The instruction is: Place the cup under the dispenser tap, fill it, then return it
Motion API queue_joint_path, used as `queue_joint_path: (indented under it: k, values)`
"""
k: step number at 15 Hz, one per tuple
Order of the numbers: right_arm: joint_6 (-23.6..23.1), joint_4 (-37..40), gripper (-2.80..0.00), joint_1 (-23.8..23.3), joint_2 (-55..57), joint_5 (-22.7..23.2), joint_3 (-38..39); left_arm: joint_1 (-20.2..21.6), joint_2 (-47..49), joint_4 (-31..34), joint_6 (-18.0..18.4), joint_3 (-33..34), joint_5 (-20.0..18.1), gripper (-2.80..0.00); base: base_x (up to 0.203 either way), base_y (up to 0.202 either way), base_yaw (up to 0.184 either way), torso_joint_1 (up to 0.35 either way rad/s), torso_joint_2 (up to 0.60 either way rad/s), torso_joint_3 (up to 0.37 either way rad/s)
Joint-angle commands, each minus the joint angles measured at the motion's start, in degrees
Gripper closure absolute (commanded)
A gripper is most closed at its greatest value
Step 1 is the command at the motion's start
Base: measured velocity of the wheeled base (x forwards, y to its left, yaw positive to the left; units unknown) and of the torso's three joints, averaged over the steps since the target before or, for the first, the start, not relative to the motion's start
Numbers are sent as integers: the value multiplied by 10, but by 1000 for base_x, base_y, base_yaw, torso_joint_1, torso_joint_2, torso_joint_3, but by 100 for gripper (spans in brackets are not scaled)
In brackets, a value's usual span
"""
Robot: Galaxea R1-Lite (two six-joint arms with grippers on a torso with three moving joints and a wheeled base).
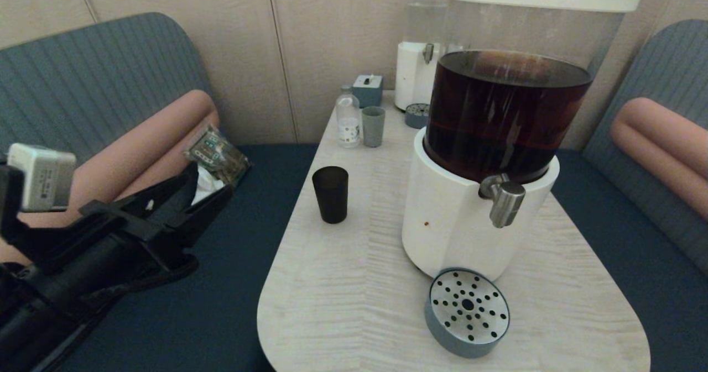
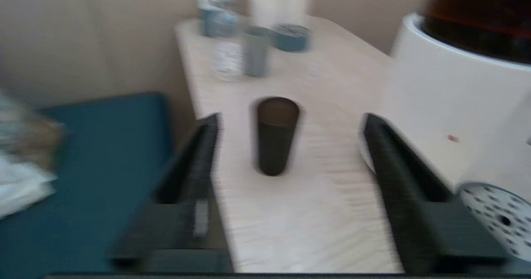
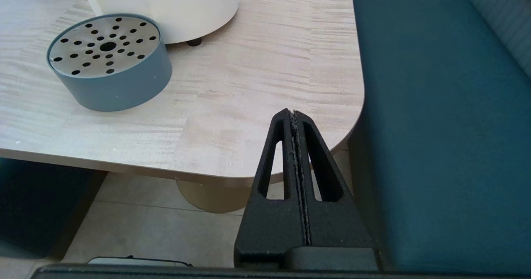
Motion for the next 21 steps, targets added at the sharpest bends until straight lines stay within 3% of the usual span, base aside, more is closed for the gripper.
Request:
queue_joint_path:
  k: [1, 7, 12, 15, 17, 19, 21]
  values:
    - [0, 0, 0, 0, 0, 0, 0, 44, -74, 11, 2, 4, 9, 0, 0, 0, 0, 0, 0, 0]
    - [0, 0, 0, 0, 0, 0, 0, 164, -265, 154, 17, 15, 11, 0, 0, 0, 0, 0, 0, 0]
    - [-1, 0, 0, 0, 1, 0, 0, 256, -419, 204, 22, 47, -19, 0, 0, 0, 0, 0, 0, 0]
    - [0, 0, 0, 0, 0, 0, 0, 255, -525, 289, 21, 18, -27, 0, 0, 0, 0, 0, 0, 0]
    - [0, 0, 0, 0, 0, 0, 0, 215, -562, 324, 18, -4, -21, 0, 0, 0, 0, 0, 0, 0]
    - [-1, 0, 0, 0, 1, 0, 0, 197, -583, 334, 19, -7, -7, 0, 0, 0, 0, 0, 0, 0]
    - [-1, 0, 0, 0, 0, 0, 0, 195, -587, 300, 20, -5, -5, 0, 0, 0, 0, 0, 0, 0]
